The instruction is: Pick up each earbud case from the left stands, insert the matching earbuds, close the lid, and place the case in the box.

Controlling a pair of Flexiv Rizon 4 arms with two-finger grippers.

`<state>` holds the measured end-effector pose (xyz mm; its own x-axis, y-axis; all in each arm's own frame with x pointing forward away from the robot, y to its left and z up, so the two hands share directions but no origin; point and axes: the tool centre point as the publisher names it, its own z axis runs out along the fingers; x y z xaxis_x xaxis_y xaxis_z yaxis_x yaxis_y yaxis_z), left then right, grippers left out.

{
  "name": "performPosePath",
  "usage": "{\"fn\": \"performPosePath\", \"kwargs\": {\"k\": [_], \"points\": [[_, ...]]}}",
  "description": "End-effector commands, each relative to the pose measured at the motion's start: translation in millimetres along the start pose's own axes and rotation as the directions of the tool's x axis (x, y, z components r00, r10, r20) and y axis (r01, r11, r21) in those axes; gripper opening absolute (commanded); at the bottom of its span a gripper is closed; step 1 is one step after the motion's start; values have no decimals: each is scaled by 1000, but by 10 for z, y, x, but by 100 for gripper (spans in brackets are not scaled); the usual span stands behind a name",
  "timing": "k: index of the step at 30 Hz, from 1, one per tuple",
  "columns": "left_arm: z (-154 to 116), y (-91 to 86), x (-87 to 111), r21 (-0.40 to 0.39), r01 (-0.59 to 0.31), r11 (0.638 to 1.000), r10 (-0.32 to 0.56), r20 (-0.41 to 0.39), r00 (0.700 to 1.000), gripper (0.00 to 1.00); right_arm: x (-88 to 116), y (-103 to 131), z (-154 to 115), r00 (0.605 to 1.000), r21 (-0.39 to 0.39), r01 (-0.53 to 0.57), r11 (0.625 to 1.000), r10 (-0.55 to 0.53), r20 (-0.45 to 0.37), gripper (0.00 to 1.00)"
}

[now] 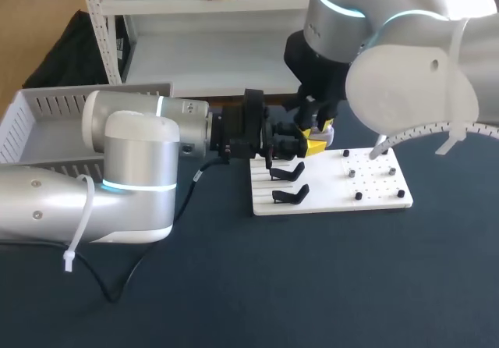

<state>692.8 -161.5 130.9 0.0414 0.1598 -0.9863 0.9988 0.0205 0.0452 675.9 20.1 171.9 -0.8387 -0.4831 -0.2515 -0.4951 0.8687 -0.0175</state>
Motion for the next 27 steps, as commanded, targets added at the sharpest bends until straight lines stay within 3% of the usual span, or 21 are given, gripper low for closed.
{"fn": "performPosePath", "kwargs": {"k": [1, 27], "points": [[8, 2, -3, 0, 0, 1000, 0, -1, 1000, 0, -10, 8, -4, 1000, 4, -2, 1000, 2, -1, 32], [8, 2, -3, 0, 0, 1000, 0, -1, 1000, 0, -6, 8, -44, 1000, 19, -2, 1000, 2, -5, 34]]}}
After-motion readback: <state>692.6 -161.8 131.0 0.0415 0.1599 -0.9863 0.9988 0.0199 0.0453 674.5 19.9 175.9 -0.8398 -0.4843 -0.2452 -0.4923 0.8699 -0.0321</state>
